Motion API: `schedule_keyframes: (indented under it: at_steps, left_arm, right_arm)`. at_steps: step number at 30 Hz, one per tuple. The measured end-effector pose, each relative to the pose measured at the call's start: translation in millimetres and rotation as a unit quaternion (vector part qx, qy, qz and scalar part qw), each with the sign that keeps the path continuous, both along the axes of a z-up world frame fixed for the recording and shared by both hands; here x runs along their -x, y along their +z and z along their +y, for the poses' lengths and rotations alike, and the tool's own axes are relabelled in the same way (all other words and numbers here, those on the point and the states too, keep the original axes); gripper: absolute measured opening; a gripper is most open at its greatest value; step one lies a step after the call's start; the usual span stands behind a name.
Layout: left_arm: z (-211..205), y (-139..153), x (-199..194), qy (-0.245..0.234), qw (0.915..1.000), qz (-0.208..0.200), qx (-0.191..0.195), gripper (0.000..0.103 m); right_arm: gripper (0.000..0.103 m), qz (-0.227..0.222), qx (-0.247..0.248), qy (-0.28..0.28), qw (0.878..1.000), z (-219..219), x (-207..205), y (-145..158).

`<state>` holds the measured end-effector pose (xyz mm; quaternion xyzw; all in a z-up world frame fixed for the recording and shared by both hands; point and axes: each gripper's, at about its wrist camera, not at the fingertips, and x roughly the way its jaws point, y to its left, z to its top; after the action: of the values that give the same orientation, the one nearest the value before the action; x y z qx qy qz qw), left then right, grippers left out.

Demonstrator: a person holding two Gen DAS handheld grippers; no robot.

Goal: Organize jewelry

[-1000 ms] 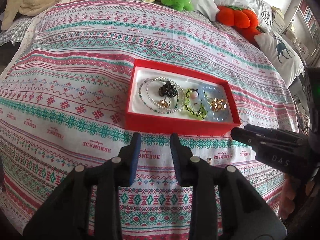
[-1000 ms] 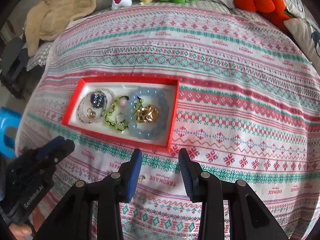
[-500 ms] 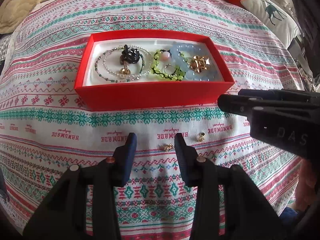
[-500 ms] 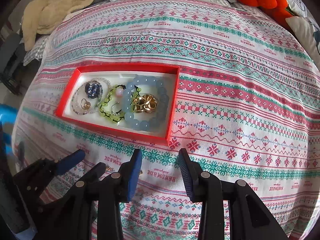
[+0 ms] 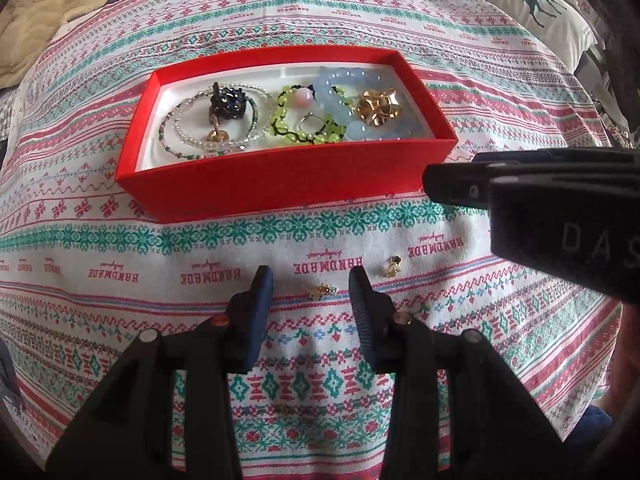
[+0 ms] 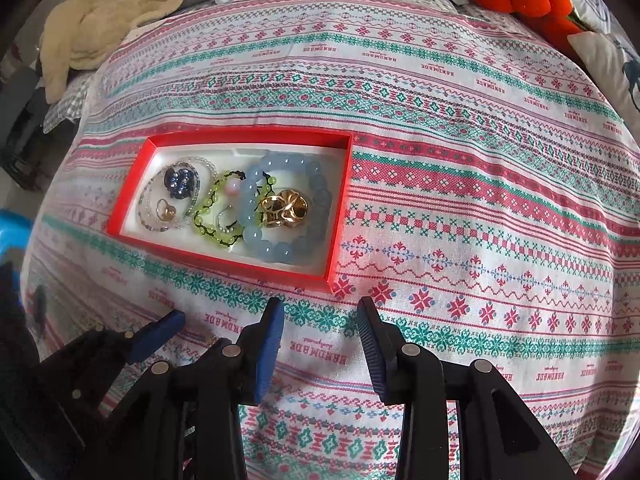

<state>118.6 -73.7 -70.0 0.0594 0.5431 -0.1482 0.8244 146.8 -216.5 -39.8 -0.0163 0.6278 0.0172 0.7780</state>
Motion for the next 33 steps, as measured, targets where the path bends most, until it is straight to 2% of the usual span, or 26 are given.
schedule_keyframes:
  at_steps: [3,4,8,23,33]
  left_arm:
    - [-1,-3,-2,-0.003,1.0000,0.005,-0.005,0.041]
    - [-2,-3,-2,-0.004,1.0000,0.005,-0.007,0.038]
    - [-4,-6,-3,-0.002,0.9998,0.013,-0.012,0.016]
    - [4,-4,-5,0.022,0.9996,0.019,0.003,0.014]
    - [19,4,-9,0.044,0.9987,0.015,0.017,0.014]
  right_arm:
    - [0.039,-0.001,0.002,0.000,1.000,-1,0,0]
    - [0.039,-0.002,0.002,-0.001,1.000,-1,0,1]
    - [0.039,-0.004,0.003,-0.003,1.000,-2,0,2]
    - [0.039,0.005,0.001,0.002,1.000,0,1,-2]
    - [0.039,0.059,-0.057,0.018,0.996,12,7,-29]
